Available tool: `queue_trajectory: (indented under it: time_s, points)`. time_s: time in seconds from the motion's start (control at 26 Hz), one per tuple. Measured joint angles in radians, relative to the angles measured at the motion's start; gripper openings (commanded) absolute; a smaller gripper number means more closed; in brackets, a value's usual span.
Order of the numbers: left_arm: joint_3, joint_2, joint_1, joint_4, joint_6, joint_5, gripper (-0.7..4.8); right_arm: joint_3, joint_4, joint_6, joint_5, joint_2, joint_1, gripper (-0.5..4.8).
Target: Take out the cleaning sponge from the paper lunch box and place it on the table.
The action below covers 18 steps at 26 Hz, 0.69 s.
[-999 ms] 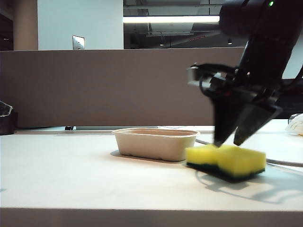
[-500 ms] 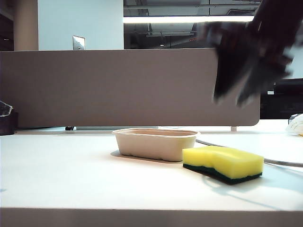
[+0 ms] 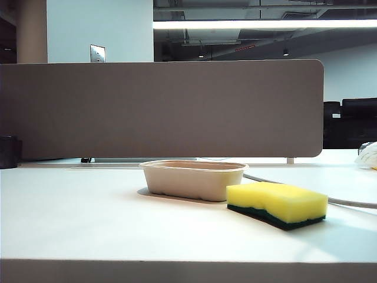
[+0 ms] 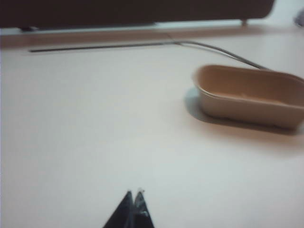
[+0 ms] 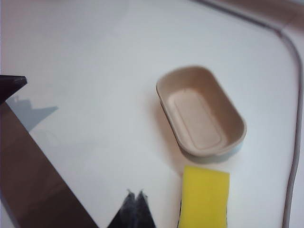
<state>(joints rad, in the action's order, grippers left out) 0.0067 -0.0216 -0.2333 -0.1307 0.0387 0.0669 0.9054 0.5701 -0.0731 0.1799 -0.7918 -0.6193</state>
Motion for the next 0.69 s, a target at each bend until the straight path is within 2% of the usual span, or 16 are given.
queue_trajectory:
  time_s: [0.27, 0.54, 0.69]
  points:
    - [0.0, 0.021, 0.094, 0.001, 0.0, -0.002, -0.05, -0.12, -0.208, -0.032, -0.196, 0.148, -0.152, -0.09]
    - [0.0, 0.021, 0.107, 0.001, 0.0, -0.002, -0.05, -0.239, -0.355, -0.037, -0.445, 0.19, -0.325, -0.09]
    - [0.0, 0.021, 0.107, 0.001, 0.0, -0.002, -0.05, -0.276, -0.387, -0.038, -0.555, 0.19, -0.375, -0.09]
